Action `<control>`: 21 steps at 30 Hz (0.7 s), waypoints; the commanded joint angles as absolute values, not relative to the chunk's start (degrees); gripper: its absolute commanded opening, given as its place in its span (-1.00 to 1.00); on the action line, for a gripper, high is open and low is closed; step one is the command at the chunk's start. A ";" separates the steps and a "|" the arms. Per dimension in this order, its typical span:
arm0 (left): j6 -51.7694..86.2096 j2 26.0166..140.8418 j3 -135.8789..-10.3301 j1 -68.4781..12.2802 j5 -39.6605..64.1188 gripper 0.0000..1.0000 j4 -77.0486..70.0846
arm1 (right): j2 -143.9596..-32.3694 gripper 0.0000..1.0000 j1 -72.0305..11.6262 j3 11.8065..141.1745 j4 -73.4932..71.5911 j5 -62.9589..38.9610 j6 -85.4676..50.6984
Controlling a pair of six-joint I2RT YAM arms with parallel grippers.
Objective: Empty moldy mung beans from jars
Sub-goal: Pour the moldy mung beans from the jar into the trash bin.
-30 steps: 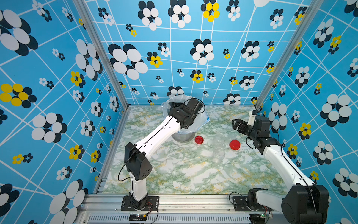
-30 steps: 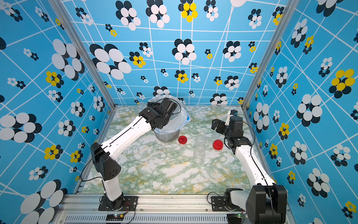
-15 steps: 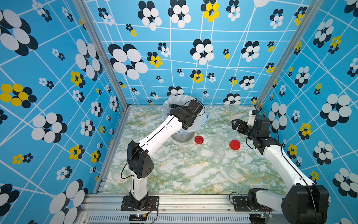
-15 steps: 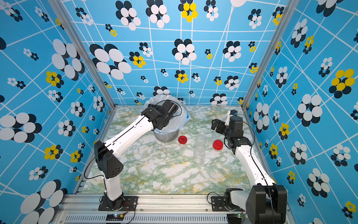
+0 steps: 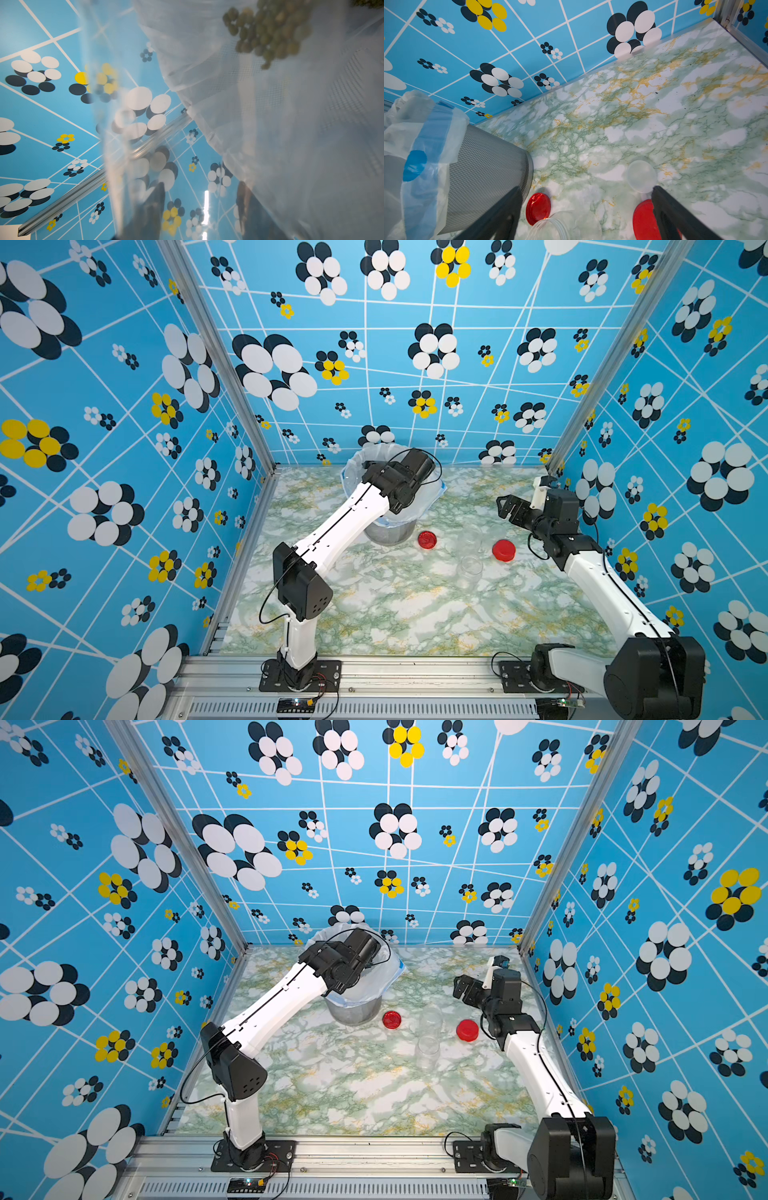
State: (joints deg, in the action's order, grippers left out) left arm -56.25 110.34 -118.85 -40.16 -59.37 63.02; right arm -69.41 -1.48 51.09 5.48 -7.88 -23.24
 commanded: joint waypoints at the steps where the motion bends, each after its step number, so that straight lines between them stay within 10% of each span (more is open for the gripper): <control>1: -53.44 111.09 -120.94 -39.44 -57.60 0.18 63.65 | -69.06 0.98 -2.02 50.47 5.18 -8.44 -23.91; 21: -24.92 113.07 -133.59 -34.60 -35.31 0.18 85.52 | -69.92 0.98 -1.98 50.18 4.31 -8.27 -24.23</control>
State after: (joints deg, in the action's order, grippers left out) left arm -29.82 112.25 -130.39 -35.57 -40.71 81.08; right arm -69.52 -1.48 51.09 5.32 -7.88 -23.42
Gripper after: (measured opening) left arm 0.589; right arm 0.991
